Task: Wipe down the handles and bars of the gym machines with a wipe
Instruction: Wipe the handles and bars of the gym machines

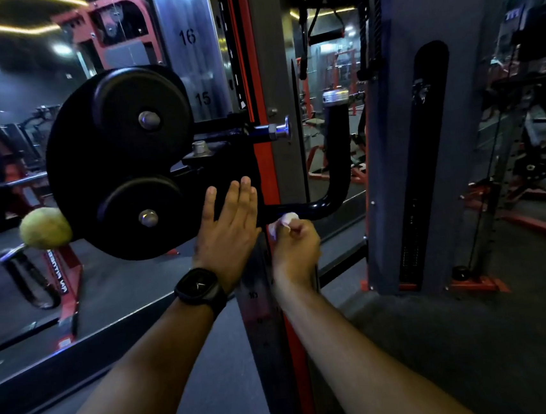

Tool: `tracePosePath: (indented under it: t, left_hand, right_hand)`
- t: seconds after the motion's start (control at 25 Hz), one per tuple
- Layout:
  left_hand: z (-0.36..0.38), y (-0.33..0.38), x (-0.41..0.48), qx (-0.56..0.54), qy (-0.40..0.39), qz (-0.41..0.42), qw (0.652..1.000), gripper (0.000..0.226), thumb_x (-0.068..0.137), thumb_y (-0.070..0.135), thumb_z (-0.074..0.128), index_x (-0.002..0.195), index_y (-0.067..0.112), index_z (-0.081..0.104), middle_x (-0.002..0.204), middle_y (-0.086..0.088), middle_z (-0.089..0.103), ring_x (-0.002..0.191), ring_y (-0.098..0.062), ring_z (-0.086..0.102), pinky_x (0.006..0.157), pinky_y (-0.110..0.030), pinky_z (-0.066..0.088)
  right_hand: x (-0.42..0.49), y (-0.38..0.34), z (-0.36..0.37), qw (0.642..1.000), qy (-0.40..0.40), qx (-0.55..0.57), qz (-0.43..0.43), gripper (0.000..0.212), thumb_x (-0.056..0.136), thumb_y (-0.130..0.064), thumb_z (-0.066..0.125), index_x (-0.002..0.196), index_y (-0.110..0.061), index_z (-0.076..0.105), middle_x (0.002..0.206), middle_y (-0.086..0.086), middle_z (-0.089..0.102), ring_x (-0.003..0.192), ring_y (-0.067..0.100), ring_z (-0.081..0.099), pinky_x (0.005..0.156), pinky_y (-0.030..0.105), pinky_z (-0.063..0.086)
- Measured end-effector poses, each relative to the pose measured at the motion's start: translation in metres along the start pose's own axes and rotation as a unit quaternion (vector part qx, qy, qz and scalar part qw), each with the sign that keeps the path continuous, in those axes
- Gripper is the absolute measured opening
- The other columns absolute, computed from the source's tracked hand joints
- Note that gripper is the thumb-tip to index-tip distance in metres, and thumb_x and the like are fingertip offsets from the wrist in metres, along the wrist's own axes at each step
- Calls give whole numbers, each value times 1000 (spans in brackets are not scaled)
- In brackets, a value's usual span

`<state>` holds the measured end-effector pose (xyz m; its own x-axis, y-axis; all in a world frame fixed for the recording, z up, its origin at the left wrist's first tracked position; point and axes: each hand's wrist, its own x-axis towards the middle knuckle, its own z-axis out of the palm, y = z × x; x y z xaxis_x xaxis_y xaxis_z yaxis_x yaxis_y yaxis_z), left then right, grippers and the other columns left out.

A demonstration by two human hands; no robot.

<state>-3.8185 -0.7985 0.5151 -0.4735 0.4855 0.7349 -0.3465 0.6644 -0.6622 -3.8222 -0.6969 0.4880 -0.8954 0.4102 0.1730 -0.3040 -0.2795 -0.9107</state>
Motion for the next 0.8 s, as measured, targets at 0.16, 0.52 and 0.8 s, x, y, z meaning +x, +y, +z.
tracePosePath:
  t: [0.16, 0.52, 0.8]
  left_hand:
    - [4, -2, -6, -11, -5, 13, 1000, 71, 93, 49, 51, 146, 3, 38, 152, -15, 39, 141, -28, 36, 116, -57, -5]
    - [6, 4, -8, -38, 12, -2, 999, 67, 94, 45, 49, 145, 3, 39, 152, -14, 40, 141, -29, 35, 117, -55, -3]
    - [6, 7, -9, -34, 5, -20, 999, 73, 93, 46, 51, 149, 3, 29, 155, -12, 33, 144, -29, 28, 117, -55, -6]
  right_hand:
    - [6, -11, -39, 913, -40, -215, -344, 16, 89, -6, 61, 104, -8, 67, 96, 3, 65, 88, 10, 56, 76, 16, 43]
    - [52, -36, -38, 596, -127, -609, -509, 34, 70, -6, 59, 101, -6, 72, 92, 13, 68, 78, 32, 67, 67, 36, 53]
    - [52, -55, -34, 499, -167, -694, -492, 29, 79, -1, 55, 106, 1, 66, 95, 17, 66, 80, 31, 68, 64, 35, 54]
